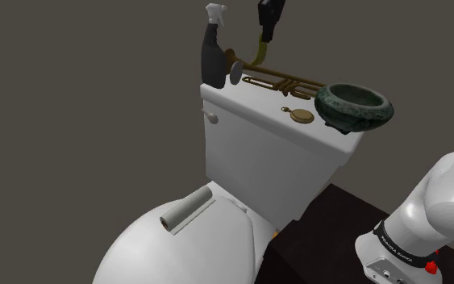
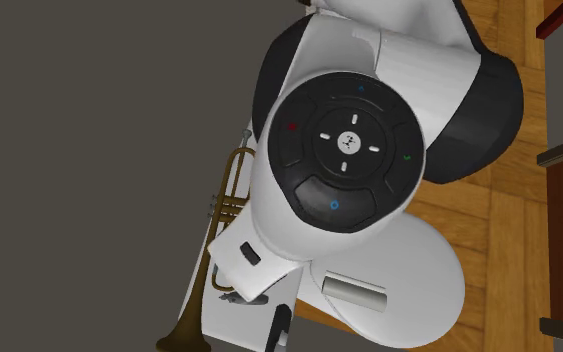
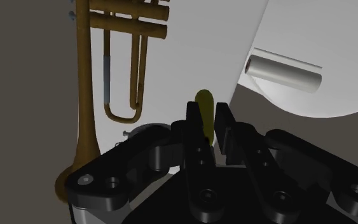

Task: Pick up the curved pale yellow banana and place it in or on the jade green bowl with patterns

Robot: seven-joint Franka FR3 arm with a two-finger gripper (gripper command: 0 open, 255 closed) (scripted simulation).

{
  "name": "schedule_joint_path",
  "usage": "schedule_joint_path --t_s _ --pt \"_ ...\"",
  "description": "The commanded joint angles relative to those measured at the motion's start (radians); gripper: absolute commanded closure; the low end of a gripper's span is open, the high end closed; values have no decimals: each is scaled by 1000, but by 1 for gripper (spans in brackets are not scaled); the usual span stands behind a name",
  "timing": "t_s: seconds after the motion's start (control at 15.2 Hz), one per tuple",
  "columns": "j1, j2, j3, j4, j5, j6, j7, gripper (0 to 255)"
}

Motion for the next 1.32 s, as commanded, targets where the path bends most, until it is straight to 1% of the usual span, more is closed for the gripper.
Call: schedule_joint_path --t_s 0.0,0.26,0.59,0.92,1.25 --pt "1 12 1 33 -2 -22 0 255" --pt "-14 -166 -18 -168 22 5 -29 255" --pt "-21 -364 -47 -360 38 2 -66 255" --pt "-22 -548 -77 -506 39 -34 -102 255" --pt "-22 -721 -107 -615 29 -96 -138 255"
